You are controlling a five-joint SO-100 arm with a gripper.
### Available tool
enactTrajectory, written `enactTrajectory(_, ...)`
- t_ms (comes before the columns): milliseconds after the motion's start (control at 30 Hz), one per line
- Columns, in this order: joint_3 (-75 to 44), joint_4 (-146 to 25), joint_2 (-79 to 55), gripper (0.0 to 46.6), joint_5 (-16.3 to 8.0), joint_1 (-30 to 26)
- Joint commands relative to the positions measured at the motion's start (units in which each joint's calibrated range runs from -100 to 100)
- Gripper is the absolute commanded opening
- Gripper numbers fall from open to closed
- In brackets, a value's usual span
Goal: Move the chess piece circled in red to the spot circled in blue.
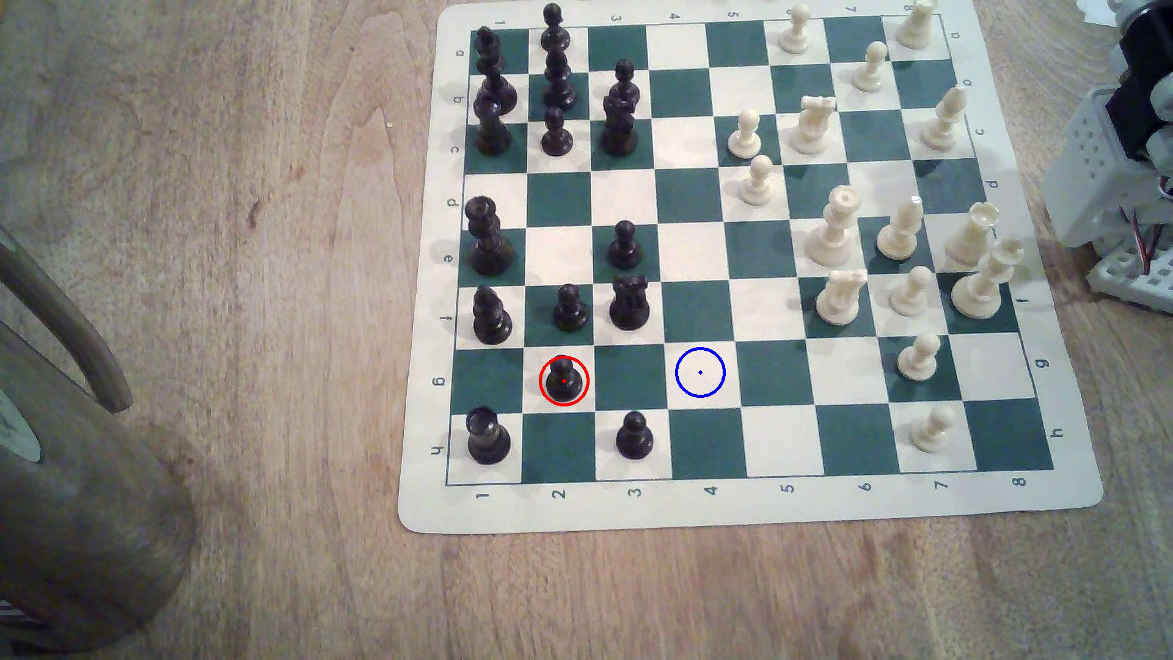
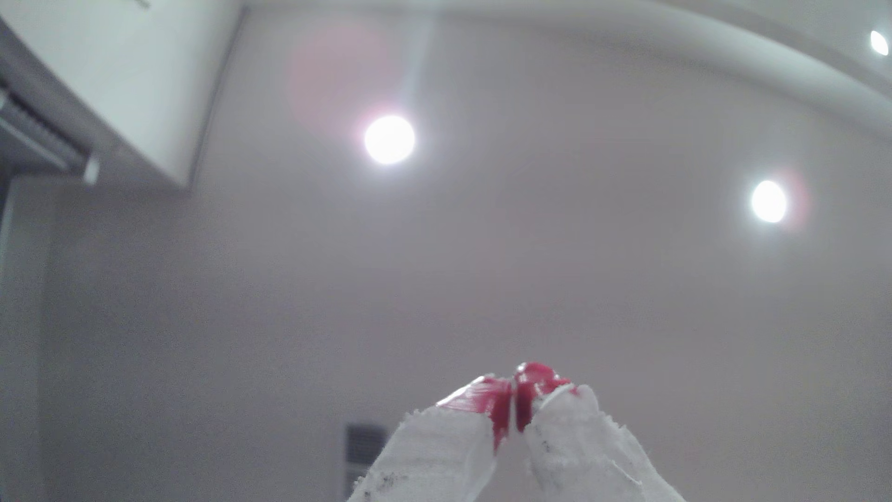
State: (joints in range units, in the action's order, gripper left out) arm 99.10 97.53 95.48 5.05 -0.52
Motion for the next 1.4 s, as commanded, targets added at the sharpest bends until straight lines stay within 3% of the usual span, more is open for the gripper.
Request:
enactTrajectory(0,0.8,2.2,0.3,0.2,0.2,-0.1)
enactTrajectory(333,0.9,2.2,0.3,0.2,0.2,-0.3)
enactTrajectory(433,0.9,2.2,0.4,0.2,0.2,-3.7)
enactTrajectory(567,0.9,0.8,0.4,0.2,0.2,-4.0)
enactTrajectory(733,0.9,-17.9,0.4,0.2,-0.2,-9.4)
enactTrajectory(1000,0.9,-53.5,0.4,0.1,0.9,-9.3)
enactTrajectory(1167,-0.5,-80.1,0.3,0.1,-2.1,-8.4)
enactTrajectory(1200,-3.2,-87.8,-1.6,0.1,-4.4,-9.5)
enactTrajectory(1367,-11.5,-98.9,-13.5,0.1,-5.8,-11.0)
